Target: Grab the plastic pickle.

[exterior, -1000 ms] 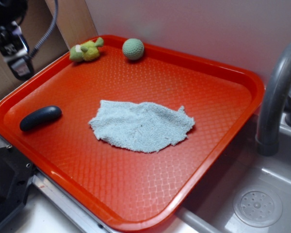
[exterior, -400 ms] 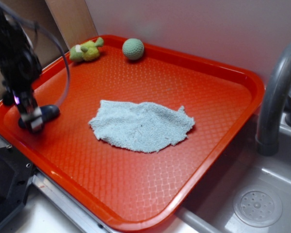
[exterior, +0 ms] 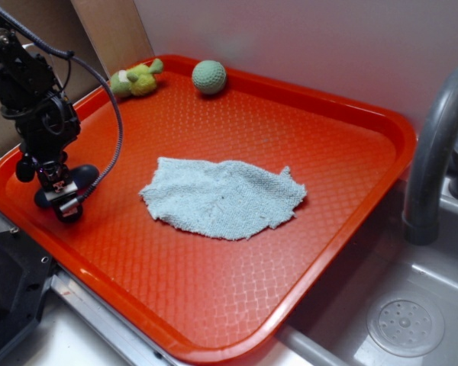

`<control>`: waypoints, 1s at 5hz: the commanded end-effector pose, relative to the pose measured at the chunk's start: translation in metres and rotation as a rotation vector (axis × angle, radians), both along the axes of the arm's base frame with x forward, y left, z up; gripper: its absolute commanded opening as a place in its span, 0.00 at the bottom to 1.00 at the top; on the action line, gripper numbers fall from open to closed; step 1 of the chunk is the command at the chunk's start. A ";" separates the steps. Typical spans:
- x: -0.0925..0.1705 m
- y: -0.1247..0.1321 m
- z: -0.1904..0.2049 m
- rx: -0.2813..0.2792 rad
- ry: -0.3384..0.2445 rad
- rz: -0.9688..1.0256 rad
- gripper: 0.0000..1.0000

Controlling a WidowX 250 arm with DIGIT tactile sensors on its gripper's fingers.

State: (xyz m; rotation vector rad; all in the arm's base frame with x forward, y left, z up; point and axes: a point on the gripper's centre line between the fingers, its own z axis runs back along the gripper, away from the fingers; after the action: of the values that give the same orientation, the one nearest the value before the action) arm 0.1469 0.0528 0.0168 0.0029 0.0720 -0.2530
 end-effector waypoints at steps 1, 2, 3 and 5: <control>0.005 0.014 0.014 -0.067 -0.012 0.010 0.00; 0.015 0.019 0.049 -0.051 -0.088 0.092 0.00; 0.032 -0.002 0.100 -0.091 -0.234 0.141 0.00; 0.050 -0.056 0.201 -0.101 -0.252 0.269 0.00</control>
State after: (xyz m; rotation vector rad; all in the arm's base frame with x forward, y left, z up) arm 0.1996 -0.0021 0.2058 -0.0753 -0.1579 0.0344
